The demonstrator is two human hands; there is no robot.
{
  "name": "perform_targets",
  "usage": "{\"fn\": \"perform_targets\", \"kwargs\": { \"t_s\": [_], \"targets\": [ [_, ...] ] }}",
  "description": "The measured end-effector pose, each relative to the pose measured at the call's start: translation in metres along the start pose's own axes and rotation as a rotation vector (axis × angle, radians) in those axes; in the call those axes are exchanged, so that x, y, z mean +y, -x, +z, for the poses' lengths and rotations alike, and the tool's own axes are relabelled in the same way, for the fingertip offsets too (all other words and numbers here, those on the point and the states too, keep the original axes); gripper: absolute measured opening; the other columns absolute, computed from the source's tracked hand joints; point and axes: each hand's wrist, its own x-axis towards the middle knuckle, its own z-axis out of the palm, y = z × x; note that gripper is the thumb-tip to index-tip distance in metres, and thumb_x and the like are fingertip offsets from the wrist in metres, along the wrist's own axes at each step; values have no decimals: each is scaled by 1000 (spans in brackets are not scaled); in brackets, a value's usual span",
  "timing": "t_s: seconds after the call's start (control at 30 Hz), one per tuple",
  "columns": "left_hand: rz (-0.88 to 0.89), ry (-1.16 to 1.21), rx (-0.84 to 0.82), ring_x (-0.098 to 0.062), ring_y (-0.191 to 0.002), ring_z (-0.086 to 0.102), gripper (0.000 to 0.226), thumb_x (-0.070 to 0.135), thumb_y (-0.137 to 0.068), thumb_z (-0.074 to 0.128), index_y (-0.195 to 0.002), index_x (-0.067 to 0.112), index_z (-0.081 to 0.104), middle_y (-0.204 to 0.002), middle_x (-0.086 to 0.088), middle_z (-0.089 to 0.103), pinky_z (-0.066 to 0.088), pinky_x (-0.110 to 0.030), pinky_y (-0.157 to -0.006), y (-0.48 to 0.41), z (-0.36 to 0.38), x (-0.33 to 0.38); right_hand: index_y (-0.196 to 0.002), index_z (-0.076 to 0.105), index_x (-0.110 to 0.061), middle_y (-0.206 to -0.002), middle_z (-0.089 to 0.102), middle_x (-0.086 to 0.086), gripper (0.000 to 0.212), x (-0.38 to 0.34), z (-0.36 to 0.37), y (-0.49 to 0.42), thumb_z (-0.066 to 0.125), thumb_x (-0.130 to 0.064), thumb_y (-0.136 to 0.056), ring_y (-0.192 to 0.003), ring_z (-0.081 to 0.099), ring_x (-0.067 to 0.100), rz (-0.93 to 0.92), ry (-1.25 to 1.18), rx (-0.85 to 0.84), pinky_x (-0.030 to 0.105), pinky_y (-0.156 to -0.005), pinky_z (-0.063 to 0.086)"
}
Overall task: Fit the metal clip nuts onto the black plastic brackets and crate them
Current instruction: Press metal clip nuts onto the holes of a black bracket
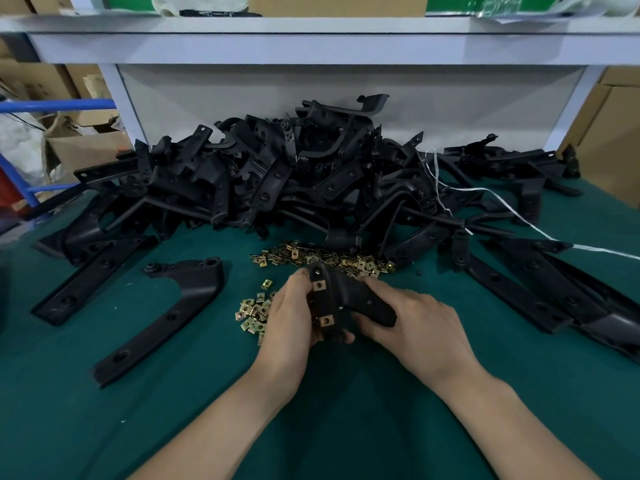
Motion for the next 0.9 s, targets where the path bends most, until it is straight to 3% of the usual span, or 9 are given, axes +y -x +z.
{"fn": "perform_targets", "kwargs": {
  "t_s": [0.33, 0.6, 0.77, 0.9],
  "targets": [
    [13, -27, -18, -19, -63, 69, 47, 31, -95, 32, -81, 25, 76, -85, -10, 76, 56, -41, -63, -1, -2, -1, -137, 48, -50, -98, 67, -12, 53, 1, 2, 0, 55, -64, -86, -95, 64, 17, -9, -20, 26, 35, -73, 48],
    [18, -13, -14, -22, -66, 69, 49, 27, -98, 31, -81, 23, 77, -86, -12, 76, 56, -40, -60, 2, -1, 2, -137, 47, -51, -99, 67, -14, 56, 3, 3, 0, 48, -68, -84, -96, 63, 15, -28, -1, 12, 33, -72, 45],
    [71, -23, -26, -20, -64, 66, 43, 32, -97, 34, -76, 28, 71, -83, -7, 74, 54, -35, -54, 9, 4, 3, -135, 49, -51, -83, 57, -19, 58, 5, 4, 0, 48, -71, -80, -88, 62, 14, -26, -47, 34, 31, -65, 39],
    [144, -48, -69, -16, -67, 59, 33, 34, -96, 36, -81, 27, 65, -82, -4, 68, 51, -35, -58, 14, 8, 3, -134, 42, -53, -86, 67, -16, 60, 9, 5, -1, 42, -75, -78, -82, 62, 11, -31, -136, 58, 32, -66, 48]
  ]
}}
